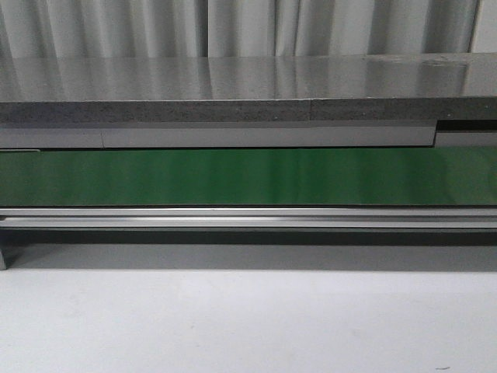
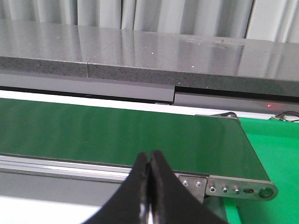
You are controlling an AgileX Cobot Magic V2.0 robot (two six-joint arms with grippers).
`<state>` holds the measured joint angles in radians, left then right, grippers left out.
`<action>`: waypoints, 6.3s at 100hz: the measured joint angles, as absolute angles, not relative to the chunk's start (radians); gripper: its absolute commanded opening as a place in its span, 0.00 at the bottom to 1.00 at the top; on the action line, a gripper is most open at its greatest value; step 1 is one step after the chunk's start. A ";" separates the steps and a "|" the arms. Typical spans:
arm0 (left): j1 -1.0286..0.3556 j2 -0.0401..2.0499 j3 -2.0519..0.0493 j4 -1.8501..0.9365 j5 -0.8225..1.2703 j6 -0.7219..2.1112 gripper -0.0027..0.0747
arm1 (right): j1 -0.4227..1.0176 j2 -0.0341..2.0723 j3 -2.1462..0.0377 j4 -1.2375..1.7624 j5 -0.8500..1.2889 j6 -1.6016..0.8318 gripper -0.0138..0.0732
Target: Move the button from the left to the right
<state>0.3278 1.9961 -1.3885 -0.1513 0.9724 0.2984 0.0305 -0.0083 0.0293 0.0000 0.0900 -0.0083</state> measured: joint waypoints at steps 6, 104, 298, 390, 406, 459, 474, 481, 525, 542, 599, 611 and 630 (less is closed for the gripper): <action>0.328 1.987 -1.411 -0.151 0.995 0.298 0.04 | 0.030 -0.008 0.029 0.000 0.090 -0.008 0.08; 0.132 1.773 -1.402 -0.236 1.048 0.298 0.37 | 0.030 -0.008 0.029 0.000 0.090 -0.008 0.08; 0.130 0.309 -0.491 -0.272 0.460 0.393 0.68 | 0.030 -0.008 0.029 0.000 0.090 -0.008 0.08; 0.130 0.231 -0.235 -0.294 0.223 0.396 0.04 | 0.030 -0.008 0.029 0.000 0.090 -0.008 0.08; 0.130 0.231 -0.235 -0.294 0.223 0.398 0.04 | 0.030 -0.008 0.029 0.000 0.090 -0.008 0.08; 0.130 0.231 -0.235 -0.295 0.223 0.398 0.04 | 0.030 -0.001 -0.044 0.000 0.071 -0.008 0.08; 0.130 0.231 -0.235 -0.295 0.223 0.398 0.04 | 0.030 0.094 -0.177 0.000 0.159 -0.008 0.08; 0.130 0.231 -0.235 -0.295 0.223 0.398 0.04 | 0.030 0.157 -0.250 0.000 0.215 -0.008 0.08; 0.130 0.231 -0.235 -0.295 0.221 0.400 0.04 | 0.030 0.661 -0.676 0.007 0.645 -0.008 0.08; 0.130 0.231 -0.235 -0.295 0.221 0.400 0.04 | 0.030 0.789 -0.725 0.007 0.685 -0.008 0.08; 0.130 0.231 -0.235 -0.295 0.221 0.400 0.04 | 0.030 0.859 -0.726 0.057 0.697 -0.008 0.78; 0.130 0.231 -0.235 -0.295 0.221 0.400 0.04 | 0.030 0.859 -0.726 0.098 0.695 -0.008 0.78; 0.130 0.231 -0.235 -0.295 0.221 0.400 0.04 | 0.035 0.907 -0.753 0.165 0.682 -0.008 0.78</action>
